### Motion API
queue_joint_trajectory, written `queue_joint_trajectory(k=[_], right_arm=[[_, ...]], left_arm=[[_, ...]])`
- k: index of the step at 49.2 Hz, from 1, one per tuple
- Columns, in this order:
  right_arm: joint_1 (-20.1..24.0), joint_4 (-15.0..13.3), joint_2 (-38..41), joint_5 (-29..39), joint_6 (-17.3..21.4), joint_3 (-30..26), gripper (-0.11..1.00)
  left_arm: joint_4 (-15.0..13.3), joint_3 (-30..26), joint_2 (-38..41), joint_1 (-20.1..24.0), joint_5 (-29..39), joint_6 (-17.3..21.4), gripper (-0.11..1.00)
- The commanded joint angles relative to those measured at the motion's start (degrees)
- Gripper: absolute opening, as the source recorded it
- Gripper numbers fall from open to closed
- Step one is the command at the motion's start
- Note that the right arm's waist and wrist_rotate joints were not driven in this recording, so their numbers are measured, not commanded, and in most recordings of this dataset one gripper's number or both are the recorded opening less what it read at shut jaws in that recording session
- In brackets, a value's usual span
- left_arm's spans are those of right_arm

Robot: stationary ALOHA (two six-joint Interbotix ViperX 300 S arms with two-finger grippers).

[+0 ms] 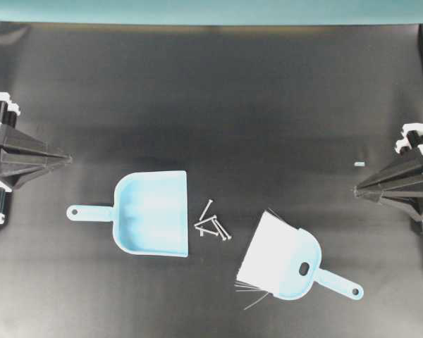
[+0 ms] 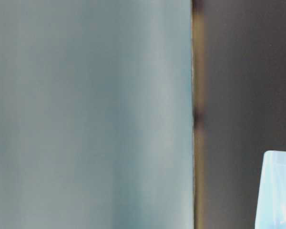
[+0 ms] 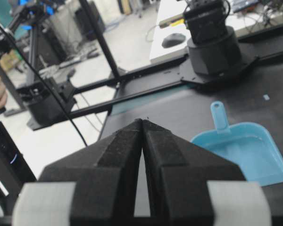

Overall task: Hold the dustpan with the left arm, while a human hand uses a hand brush to gather screws into the dustpan.
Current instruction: 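Move the left gripper toward the light-blue dustpan handle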

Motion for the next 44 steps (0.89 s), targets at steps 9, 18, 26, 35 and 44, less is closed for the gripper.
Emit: queue_joint_trajectory(k=[9,18,26,35,44], right_arm=[[0.0,0.0,-4.6,8.2,0.0,2.7,0.00],[0.0,-0.1,-11.2,16.9,0.0,5.1,0.00],[0.0,0.0,-15.2,24.3,0.1,7.6,0.00],[0.0,0.3,-17.7,26.6,0.0,10.1,0.00],[0.0,0.1,-22.5,25.9,0.0,12.5,0.00]], left_arm=[[2.2,-3.9,2.8,-5.9,23.6,-7.8,0.00],[2.3,-3.7,5.4,-5.6,26.3,-9.2,0.00],[2.3,-3.7,10.3,-4.1,30.3,-8.6,0.00],[2.3,-4.1,18.9,-3.0,30.8,-7.8,0.00],[2.3,-4.2,25.3,-2.5,28.6,-7.6,0.01]])
